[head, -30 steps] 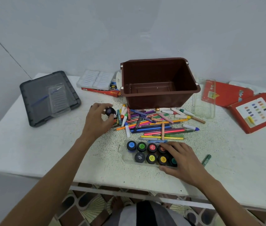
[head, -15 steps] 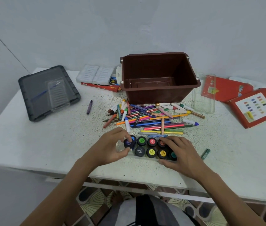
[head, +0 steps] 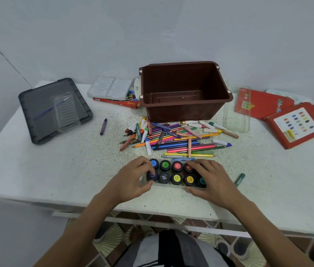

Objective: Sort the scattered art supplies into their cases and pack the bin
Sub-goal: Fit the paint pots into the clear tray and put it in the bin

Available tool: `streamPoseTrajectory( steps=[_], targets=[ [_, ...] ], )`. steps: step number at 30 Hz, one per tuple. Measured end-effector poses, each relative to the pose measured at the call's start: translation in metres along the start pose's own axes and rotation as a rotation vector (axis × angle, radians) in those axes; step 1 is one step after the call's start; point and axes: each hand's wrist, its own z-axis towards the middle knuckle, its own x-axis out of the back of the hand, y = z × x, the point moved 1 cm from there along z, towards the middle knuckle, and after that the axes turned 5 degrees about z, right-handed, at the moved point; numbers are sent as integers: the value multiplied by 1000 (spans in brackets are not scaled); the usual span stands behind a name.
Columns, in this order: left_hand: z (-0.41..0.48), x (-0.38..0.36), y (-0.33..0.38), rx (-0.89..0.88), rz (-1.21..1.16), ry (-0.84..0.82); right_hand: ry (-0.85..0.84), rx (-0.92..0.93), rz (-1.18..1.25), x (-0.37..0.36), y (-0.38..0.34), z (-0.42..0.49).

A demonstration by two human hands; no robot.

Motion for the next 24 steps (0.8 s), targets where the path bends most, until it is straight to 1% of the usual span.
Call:
streamPoseTrajectory(
  steps=[7,13,17,21,24],
  targets=[
    [-4,-3,-4,3,10,33,4,2,-8,2,-1,0],
    [2,1,0,88,77,190,16,44,-72,5,-16,3],
    [5,-11,-1,168,117,122,-6,82,-109,2,-38,14],
    [8,-24,-1,175,171,41,-43,136,-179,-9,-56,27],
    [8,-33,1,184,180,-26,-97,122,-206,-20,-63,33]
  ],
)
